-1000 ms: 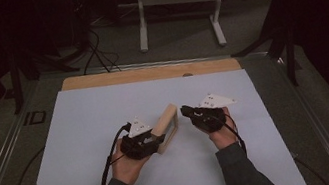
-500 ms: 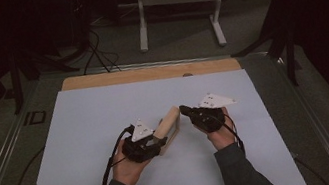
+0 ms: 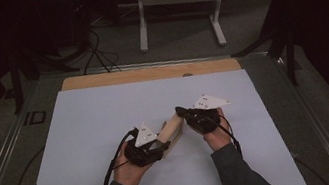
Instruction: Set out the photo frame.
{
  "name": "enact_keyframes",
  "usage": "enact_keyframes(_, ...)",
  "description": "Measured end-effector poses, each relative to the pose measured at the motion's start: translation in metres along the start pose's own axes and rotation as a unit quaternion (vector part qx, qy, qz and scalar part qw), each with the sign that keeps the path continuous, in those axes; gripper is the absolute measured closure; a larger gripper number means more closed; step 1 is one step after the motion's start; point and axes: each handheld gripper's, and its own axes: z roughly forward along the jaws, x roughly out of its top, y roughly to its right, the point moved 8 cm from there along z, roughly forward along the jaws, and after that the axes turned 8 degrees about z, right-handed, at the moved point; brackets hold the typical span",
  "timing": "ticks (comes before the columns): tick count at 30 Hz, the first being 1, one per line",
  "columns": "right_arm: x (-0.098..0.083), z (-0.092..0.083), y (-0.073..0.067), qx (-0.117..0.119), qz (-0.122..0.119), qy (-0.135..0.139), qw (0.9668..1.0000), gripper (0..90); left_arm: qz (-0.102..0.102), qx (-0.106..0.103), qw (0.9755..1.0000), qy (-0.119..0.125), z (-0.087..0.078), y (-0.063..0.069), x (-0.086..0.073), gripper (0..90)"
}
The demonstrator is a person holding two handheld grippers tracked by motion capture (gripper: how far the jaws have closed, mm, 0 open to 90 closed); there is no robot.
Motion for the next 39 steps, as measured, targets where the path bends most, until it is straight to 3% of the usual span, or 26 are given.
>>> enact_keyframes(19, -0.001, 0.005, 0.000, -0.005, -0.004, -0.005, 1.0000, 89.7, 0.015, -0.007, 0.9999, -0.003, -0.001, 0.004, 0.000, 60.0)
enact_keyframes(27, -0.001, 0.004, 0.002, -0.006, -0.001, -0.006, 1.0000, 89.8, 0.010, 0.024, 0.9996, -0.013, -0.004, -0.006, -0.004, 58.2)
enact_keyframes(39, -0.002, 0.002, 0.003, -0.007, 0.002, -0.014, 0.9999, 89.8, -0.011, 0.051, 0.9985, -0.016, -0.006, -0.018, -0.008, 54.3)
